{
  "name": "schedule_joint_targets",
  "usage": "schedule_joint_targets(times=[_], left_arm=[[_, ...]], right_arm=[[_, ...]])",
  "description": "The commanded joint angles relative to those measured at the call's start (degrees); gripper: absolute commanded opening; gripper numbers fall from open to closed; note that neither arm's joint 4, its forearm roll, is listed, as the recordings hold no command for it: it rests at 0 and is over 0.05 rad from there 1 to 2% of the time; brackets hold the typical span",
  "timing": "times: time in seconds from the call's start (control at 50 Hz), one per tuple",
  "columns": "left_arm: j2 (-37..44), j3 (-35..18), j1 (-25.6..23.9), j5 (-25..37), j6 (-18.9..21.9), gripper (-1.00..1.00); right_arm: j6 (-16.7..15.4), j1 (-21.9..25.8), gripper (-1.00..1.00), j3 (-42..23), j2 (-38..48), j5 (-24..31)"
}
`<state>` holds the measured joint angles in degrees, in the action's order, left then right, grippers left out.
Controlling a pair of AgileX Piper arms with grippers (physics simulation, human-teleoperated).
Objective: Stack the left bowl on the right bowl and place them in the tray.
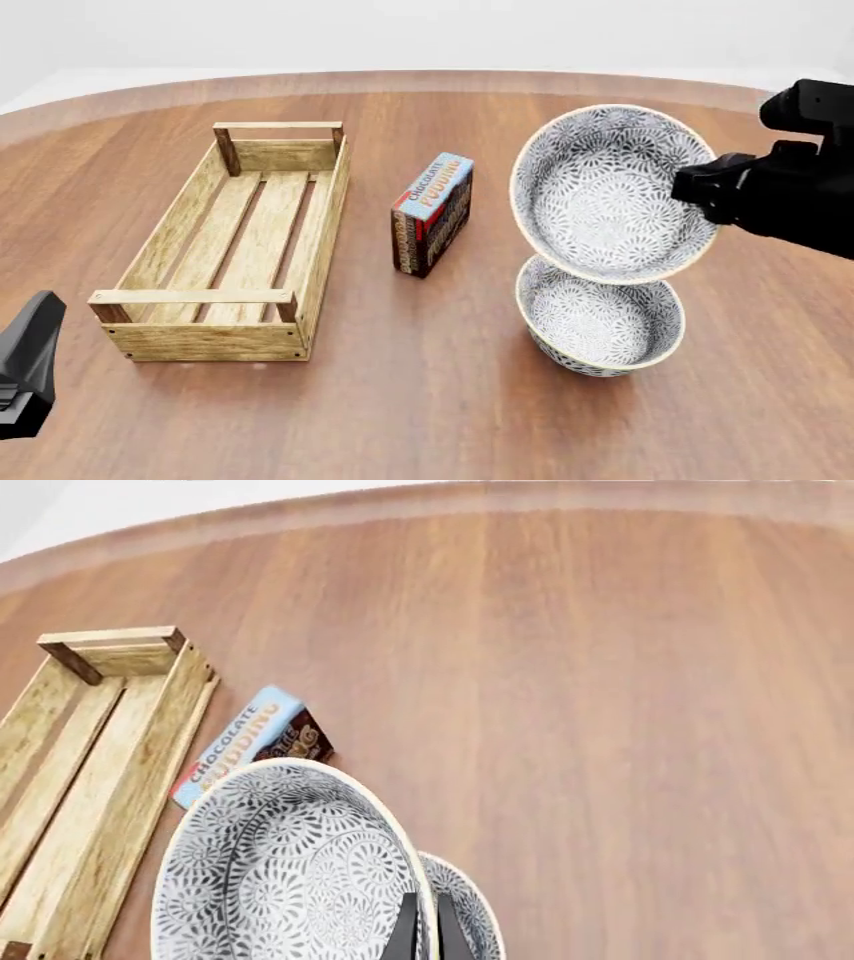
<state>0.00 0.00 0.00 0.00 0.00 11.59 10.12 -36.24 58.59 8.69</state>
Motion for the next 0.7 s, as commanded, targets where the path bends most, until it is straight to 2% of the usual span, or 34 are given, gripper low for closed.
schedule_joint_targets(times=[0.02, 0.44, 0.7], left_arm=[[0.0, 0.0, 0.0, 0.0, 0.0, 1.00], [0.0, 0.0, 0.0, 0.0, 0.0, 1.00], [0.0, 0.0, 0.0, 0.0, 0.0, 1.00]], right_arm=[[2.5, -1.1, -1.00, 4.5, -0.4, -4.2], [5.1, -1.7, -1.00, 11.6, 4.8, -14.2], [5.8, -1.9, -1.00, 13.7, 6.4, -17.0]])
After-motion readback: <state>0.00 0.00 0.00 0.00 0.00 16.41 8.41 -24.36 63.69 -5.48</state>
